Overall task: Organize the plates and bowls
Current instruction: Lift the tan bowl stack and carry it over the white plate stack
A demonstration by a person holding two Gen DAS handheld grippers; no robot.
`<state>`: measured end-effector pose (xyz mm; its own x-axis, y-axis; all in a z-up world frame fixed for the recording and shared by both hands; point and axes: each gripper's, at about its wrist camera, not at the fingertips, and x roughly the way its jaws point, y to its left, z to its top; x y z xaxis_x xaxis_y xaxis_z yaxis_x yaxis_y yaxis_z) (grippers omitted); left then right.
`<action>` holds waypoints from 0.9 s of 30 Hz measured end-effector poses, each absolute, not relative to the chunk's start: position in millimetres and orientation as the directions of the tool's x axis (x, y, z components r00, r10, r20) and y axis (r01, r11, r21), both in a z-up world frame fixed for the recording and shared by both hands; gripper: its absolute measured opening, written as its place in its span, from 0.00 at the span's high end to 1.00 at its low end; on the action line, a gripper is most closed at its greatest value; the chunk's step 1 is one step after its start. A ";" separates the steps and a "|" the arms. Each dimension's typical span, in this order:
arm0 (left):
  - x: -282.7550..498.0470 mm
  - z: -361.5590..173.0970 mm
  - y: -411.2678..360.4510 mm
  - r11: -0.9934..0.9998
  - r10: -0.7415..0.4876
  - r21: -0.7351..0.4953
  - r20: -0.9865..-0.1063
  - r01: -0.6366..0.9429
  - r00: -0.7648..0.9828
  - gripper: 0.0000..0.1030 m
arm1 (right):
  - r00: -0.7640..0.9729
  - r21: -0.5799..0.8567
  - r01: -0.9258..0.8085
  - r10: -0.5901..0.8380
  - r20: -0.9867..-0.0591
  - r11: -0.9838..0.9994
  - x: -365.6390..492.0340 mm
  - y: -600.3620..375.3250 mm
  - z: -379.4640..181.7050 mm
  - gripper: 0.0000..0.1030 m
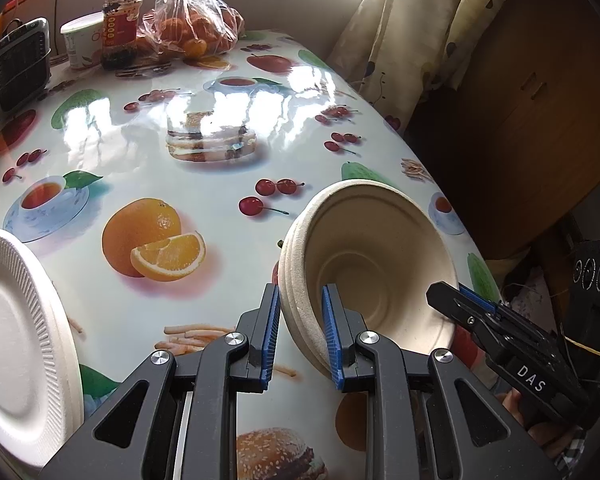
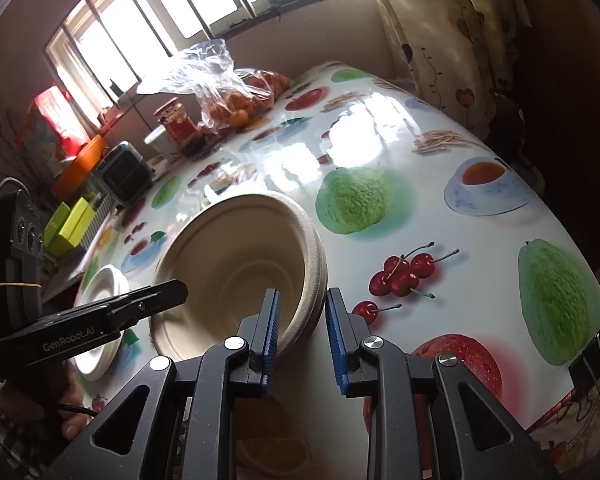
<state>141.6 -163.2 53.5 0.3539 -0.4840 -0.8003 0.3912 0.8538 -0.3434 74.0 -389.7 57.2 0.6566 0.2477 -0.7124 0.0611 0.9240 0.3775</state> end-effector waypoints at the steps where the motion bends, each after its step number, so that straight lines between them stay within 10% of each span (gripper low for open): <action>1: 141.3 53.7 -163.5 0.854 -0.484 -0.343 -0.800 0.391 0.354 0.78 | 0.656 0.377 0.060 0.248 -0.713 0.924 74.1 -389.5 57.2 0.79; 27: 138.6 71.0 -147.8 0.877 -0.458 -0.327 -0.792 0.353 0.404 0.78 | 0.667 0.373 0.017 0.268 -0.696 0.928 83.8 -374.7 76.9 0.79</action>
<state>138.6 -147.8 71.0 0.4041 -0.4583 -0.7916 0.3529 0.8765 -0.3273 83.8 -374.7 76.9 0.6665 0.2680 -0.6957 0.0168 0.9275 0.3734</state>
